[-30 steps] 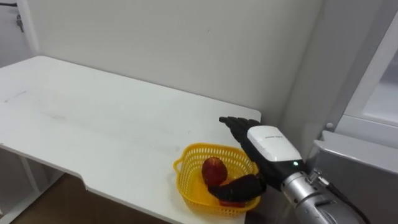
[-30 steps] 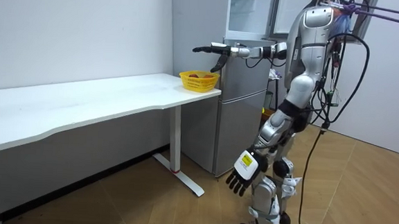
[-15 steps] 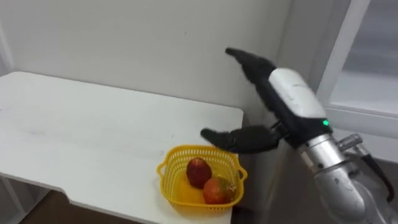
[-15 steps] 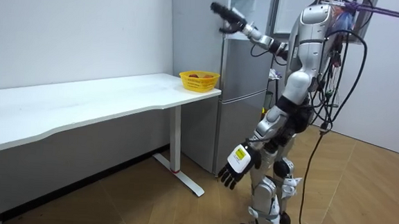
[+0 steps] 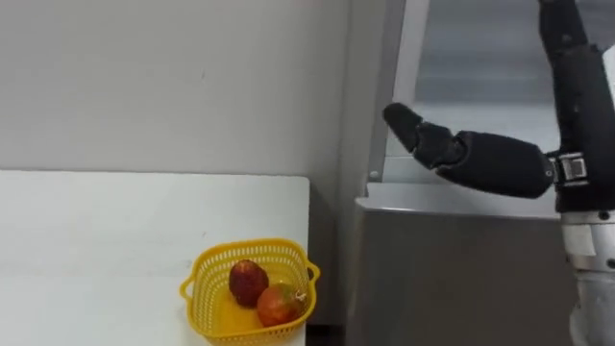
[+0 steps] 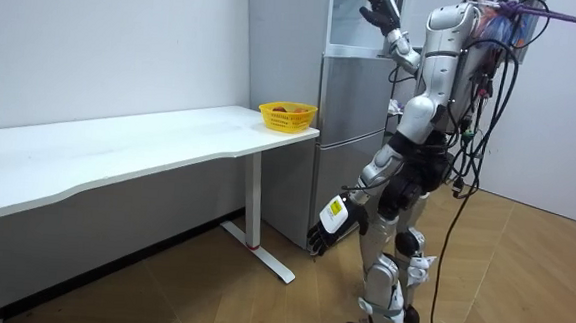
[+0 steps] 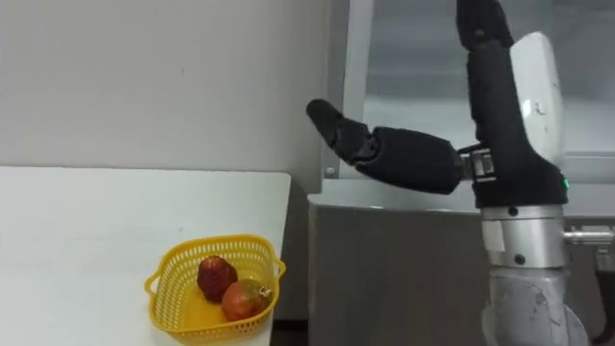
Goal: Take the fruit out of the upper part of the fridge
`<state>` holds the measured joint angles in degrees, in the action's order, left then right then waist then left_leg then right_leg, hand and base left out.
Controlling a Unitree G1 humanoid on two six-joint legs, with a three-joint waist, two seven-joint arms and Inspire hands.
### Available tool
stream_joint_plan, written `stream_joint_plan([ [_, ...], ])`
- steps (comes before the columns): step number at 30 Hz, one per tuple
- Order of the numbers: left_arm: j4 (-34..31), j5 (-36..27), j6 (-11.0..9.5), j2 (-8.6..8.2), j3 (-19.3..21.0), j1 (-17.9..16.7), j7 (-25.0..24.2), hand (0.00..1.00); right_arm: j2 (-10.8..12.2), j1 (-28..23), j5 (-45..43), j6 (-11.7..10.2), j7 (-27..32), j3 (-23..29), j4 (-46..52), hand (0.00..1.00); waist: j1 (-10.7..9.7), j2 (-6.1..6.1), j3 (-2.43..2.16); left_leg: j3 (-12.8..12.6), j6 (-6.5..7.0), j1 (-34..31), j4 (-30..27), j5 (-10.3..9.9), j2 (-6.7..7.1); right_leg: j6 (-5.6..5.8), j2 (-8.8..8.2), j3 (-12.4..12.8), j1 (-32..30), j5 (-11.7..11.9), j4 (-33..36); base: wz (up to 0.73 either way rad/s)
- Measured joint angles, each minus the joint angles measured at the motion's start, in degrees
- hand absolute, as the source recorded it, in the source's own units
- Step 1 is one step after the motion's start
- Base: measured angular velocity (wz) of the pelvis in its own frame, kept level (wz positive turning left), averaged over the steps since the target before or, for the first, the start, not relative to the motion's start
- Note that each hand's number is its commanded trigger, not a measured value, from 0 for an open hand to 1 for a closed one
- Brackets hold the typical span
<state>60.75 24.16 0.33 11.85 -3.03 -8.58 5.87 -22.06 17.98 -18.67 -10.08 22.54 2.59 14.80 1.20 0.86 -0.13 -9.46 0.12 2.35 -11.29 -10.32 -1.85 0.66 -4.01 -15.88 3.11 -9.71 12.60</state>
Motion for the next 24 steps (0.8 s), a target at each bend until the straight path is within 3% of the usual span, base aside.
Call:
stream_joint_plan([
  [2,0.01,-0.04,-0.01,0.00,0.01,-0.52,0.11,0.00,0.00,-1.71,0.15,0.01,2.04,2.19,0.00,0.00,-1.09,0.02,0.01,-0.16,-0.02,0.03,0.22,0.01,0.02,-0.02,0.05,0.08,0.12,0.01,-0.01,-0.05],
  [9,-0.09,-0.76,-0.17,0.01,0.03,-1.91,1.35,0.00,0.17,-9.81,0.13,0.01,6.84,4.94,-0.21,0.00,-1.89,1.03,-0.33,-1.31,-0.09,0.43,0.66,0.07,-0.05,-0.02,0.40,1.53,0.06,0.05,-0.90,-0.07],
  [13,-0.11,-2.15,-0.57,0.02,0.34,-2.26,2.53,0.00,2.39,-15.61,0.31,-0.48,8.22,5.60,-0.76,0.00,-2.42,1.86,-0.10,-1.53,-0.17,0.37,0.67,-0.01,-0.16,-0.02,0.49,1.63,-0.14,0.08,-0.98,-0.01],
  [19,-0.12,-2.14,-0.66,-0.16,0.54,-2.23,2.65,0.00,2.49,-21.25,0.16,-0.68,8.74,5.71,-2.60,0.00,-2.56,1.20,0.24,-1.99,-0.48,0.78,0.73,-0.32,-0.61,-0.10,0.88,1.86,-0.10,0.12,-1.06,-0.04],
  [24,-1.66,-2.25,-0.33,-0.29,0.70,-3.01,2.62,0.00,2.83,-26.31,0.49,-0.45,10.43,6.85,-4.86,0.00,-2.68,0.60,0.04,-1.98,-0.51,0.78,1.19,-0.33,-0.55,-0.17,0.96,1.59,-0.18,0.16,-2.20,0.00],
])
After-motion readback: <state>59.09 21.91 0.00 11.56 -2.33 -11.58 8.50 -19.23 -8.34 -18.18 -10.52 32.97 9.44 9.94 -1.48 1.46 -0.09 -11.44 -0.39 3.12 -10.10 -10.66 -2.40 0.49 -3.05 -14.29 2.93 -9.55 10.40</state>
